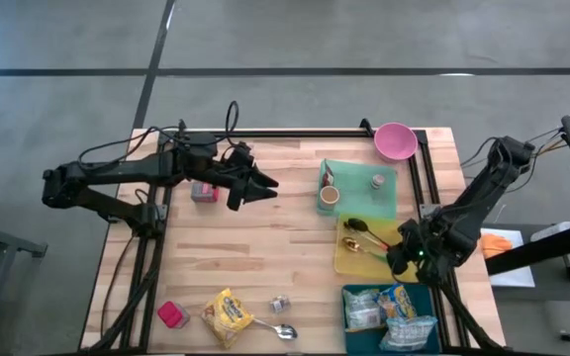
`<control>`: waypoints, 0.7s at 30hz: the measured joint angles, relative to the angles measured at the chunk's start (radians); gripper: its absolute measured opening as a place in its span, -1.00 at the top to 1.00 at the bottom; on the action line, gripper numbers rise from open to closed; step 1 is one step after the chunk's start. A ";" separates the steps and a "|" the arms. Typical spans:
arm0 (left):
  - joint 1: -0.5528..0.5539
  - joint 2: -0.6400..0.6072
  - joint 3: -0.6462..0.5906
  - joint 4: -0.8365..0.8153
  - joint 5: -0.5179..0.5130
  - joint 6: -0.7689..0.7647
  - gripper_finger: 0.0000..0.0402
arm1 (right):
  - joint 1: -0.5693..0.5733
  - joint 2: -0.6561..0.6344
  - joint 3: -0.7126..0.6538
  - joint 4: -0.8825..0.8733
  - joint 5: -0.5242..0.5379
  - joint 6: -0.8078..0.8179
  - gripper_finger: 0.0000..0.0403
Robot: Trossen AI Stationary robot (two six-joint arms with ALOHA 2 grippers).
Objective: Pick & Place Food Item
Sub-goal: Put the black spoon into the yellow bin
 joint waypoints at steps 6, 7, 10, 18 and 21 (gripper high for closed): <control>0.000 0.000 0.000 0.000 0.000 -0.002 -0.25 | -0.022 0.084 0.000 0.074 0.015 -0.016 0.96; -0.001 0.000 0.000 0.001 0.000 -0.005 -0.25 | -0.022 0.096 0.000 0.087 0.015 -0.019 0.96; -0.001 0.000 0.000 0.000 0.000 -0.009 -0.25 | -0.022 0.132 0.001 0.110 0.019 -0.026 0.96; -0.001 0.000 0.000 0.000 0.000 -0.026 -0.25 | -0.021 0.178 0.017 0.123 0.020 -0.046 0.96; -0.001 0.000 0.000 0.000 0.000 -0.027 -0.25 | -0.021 0.176 0.023 0.133 0.020 -0.049 0.95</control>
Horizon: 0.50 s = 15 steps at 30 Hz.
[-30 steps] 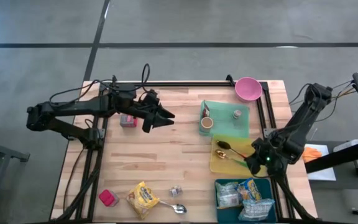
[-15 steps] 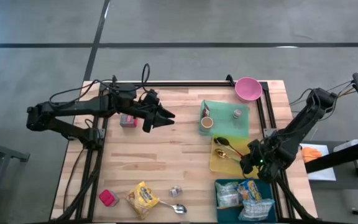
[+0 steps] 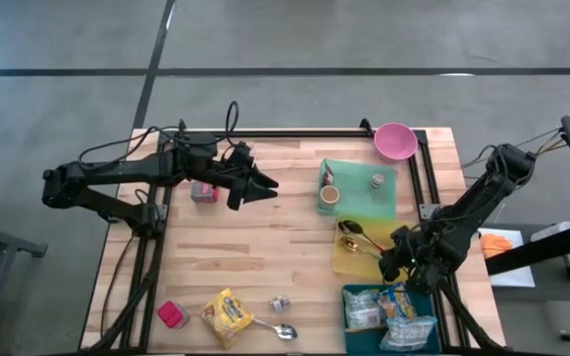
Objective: Pick & Place Food Item
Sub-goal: Put the black spoon into the yellow bin, then put the top red seasoning can into the green bin
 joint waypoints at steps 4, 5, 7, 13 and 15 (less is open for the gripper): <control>0.000 0.000 0.000 0.000 0.000 0.000 -0.25 | 0.000 -0.012 0.001 0.006 -0.018 0.008 0.79; 0.000 0.000 0.000 0.000 0.000 0.000 -0.25 | 0.000 -0.013 0.001 0.007 -0.018 0.015 0.72; 0.000 0.000 0.000 -0.001 0.000 0.000 -0.25 | 0.000 -0.017 0.000 0.007 -0.019 0.030 0.54; 0.000 0.000 0.000 -0.004 0.000 0.000 -0.25 | 0.000 -0.018 0.001 0.014 -0.022 0.034 -0.01; 0.000 0.000 0.000 -0.011 0.002 -0.003 -0.25 | 0.000 -0.018 0.002 0.014 -0.022 0.035 -0.15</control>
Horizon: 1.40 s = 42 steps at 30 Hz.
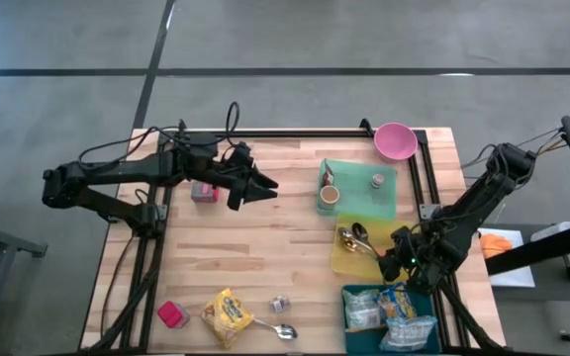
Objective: Pick & Place Food Item
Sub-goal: Put the top red seasoning can into the green bin
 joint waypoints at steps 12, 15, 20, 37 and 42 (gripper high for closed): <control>0.001 0.000 0.001 -0.053 0.017 -0.004 -0.25 | 0.000 0.000 0.000 0.001 0.000 -0.002 -0.44; 0.001 0.000 0.002 -0.074 0.017 -0.001 -0.25 | 0.000 0.000 0.001 0.001 0.000 -0.006 -0.44; 0.011 0.000 0.002 -0.113 0.017 -0.004 -0.25 | 0.000 0.000 0.001 0.001 0.000 -0.009 -0.44; 0.126 0.009 0.031 -0.904 -0.304 0.227 -0.25 | 0.000 0.000 0.001 0.001 0.001 -0.012 -0.44; 0.129 0.010 0.031 -0.972 -0.328 0.462 -0.25 | 0.000 0.000 0.001 0.004 0.001 -0.025 -0.44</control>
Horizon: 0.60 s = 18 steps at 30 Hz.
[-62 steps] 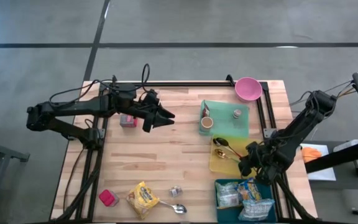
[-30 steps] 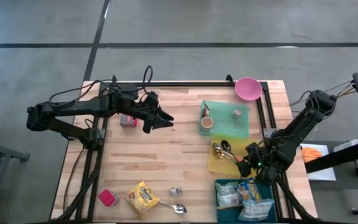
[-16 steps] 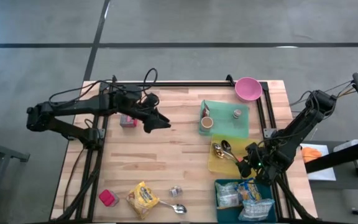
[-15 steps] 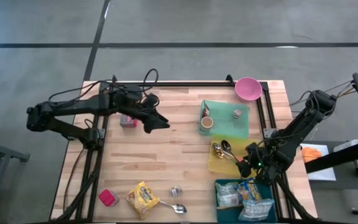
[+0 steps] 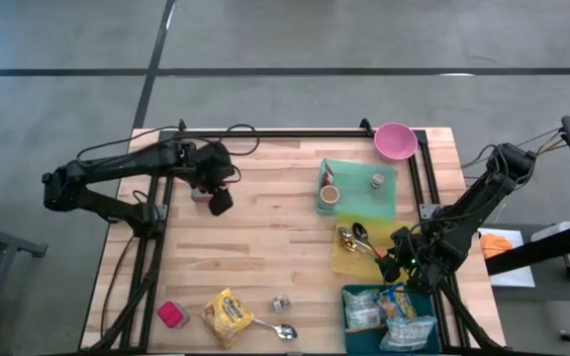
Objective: Pick & Place Food Item
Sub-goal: Put the top red seasoning can into the green bin
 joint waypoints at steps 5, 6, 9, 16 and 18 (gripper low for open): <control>0.007 0.026 0.000 -0.028 -0.084 0.141 -0.25 | 0.000 0.000 0.000 0.000 0.004 -0.003 -0.44; 0.011 0.039 0.000 -0.036 -0.092 0.165 -0.25 | 0.000 0.000 0.000 0.001 0.006 -0.003 -0.44; 0.017 0.092 0.000 -0.055 -0.094 0.206 -0.25 | 0.000 0.000 0.000 0.002 0.007 -0.007 -0.44; 0.004 0.179 -0.001 -0.119 -0.093 0.221 -0.25 | 0.000 0.000 0.000 0.010 0.003 -0.063 -0.44; 0.000 0.182 -0.001 -0.135 -0.089 0.217 -0.25 | 0.000 0.000 0.000 0.010 0.003 -0.082 -0.44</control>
